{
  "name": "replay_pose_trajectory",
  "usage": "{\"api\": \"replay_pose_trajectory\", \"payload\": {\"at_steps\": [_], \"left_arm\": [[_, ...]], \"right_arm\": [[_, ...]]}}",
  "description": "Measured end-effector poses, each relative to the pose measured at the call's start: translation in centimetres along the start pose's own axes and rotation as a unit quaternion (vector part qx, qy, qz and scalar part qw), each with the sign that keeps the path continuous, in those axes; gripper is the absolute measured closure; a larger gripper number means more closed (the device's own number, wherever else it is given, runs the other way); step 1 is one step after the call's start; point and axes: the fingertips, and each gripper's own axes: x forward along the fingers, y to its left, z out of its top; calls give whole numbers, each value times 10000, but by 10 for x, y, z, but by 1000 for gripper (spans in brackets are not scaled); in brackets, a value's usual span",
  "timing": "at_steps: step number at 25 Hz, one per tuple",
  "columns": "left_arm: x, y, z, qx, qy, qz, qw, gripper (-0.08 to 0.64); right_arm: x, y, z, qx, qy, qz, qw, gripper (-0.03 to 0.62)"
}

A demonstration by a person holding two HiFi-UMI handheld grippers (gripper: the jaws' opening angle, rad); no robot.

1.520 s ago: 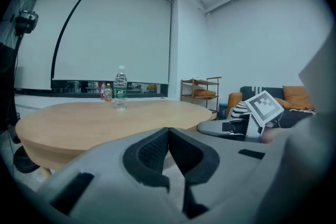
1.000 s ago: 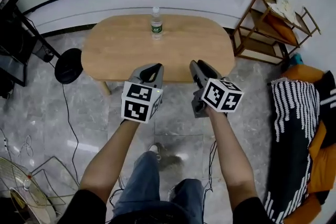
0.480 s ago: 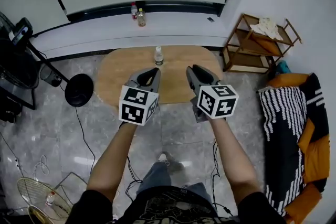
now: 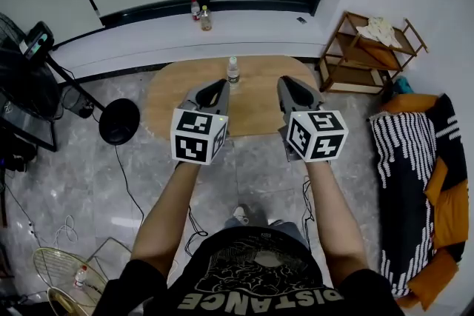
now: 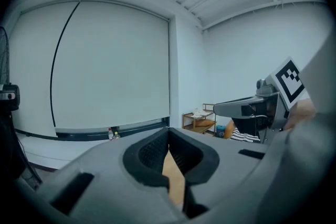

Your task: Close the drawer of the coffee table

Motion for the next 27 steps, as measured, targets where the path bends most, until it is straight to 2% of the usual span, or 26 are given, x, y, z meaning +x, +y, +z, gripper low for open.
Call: {"api": "replay_pose_trajectory", "payload": {"at_steps": [2,8,13,27], "left_arm": [[0,3,-3,-15,8,40,10000,557],[10,1,-7,47,80,55,9999,557],[17,-5,-8,270,138,9,9995,557],[16,3,-4,191,86,112,9997,557]], "right_arm": [[0,-2,-3,0,-24,-11,10000,588],[3,-11,-9,-23,-62,28,10000,588],[4,-19,-10,-10,-83,-17,10000,588],[10,-18,-13,-195,-13,-3,9998,588]]}}
